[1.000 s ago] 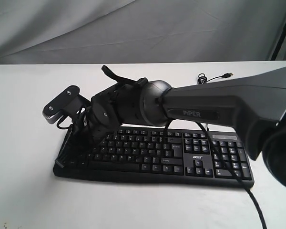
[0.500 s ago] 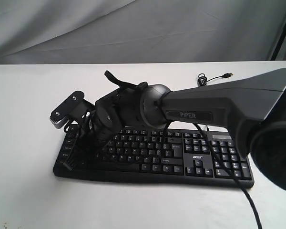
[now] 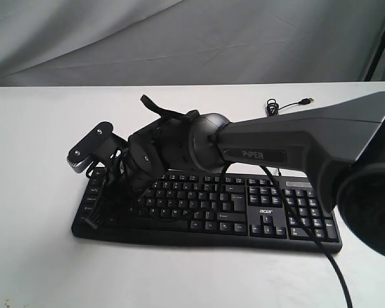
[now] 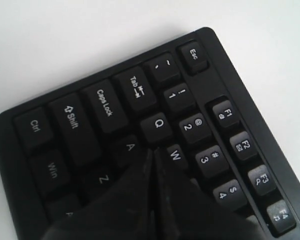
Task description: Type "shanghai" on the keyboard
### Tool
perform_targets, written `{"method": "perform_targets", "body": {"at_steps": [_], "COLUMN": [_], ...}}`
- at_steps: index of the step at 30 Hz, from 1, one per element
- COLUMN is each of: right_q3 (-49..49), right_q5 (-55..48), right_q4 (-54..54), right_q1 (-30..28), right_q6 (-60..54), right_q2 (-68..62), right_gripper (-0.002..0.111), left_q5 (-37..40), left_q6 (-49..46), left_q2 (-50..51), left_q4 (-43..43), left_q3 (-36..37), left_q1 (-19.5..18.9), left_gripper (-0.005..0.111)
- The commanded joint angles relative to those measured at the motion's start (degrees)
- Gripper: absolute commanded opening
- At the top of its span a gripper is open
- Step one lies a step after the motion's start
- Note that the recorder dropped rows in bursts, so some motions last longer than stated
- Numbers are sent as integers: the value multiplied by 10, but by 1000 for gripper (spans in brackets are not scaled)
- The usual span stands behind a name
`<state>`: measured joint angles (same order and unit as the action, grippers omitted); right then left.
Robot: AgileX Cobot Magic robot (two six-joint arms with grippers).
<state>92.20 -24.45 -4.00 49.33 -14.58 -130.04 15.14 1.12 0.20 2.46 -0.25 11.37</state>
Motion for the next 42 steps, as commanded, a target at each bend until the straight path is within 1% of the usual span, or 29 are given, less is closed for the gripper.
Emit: {"method": "perform_targets", "body": {"at_steps": [1, 11, 22, 25, 30, 32, 42], "right_q3": [2, 2, -2, -35, -132, -155, -170], "right_q5": [-3, -6, -58, -44, 17, 39, 43], "right_q4": [6, 6, 19, 19, 5, -1, -3], "right_q1": [1, 6, 5, -1, -21, -26, -41], "right_q6": [-6, -6, -6, -6, -4, -4, 0], "right_q2": [3, -5, 51, 76, 124, 129, 129], "right_gripper": [0, 0, 0, 0, 0, 0, 0], "left_q5": [-3, -3, -3, -3, -3, -3, -3], "left_q6": [2, 2, 2, 2, 2, 2, 2], "left_q2": [-2, -2, -2, -2, -2, -2, -2], "left_q4": [0, 0, 0, 0, 0, 0, 0], "left_q3": [2, 2, 2, 2, 2, 2, 2], "left_q1": [2, 2, 2, 2, 2, 2, 2], "left_gripper": [0, 0, 0, 0, 0, 0, 0]}}
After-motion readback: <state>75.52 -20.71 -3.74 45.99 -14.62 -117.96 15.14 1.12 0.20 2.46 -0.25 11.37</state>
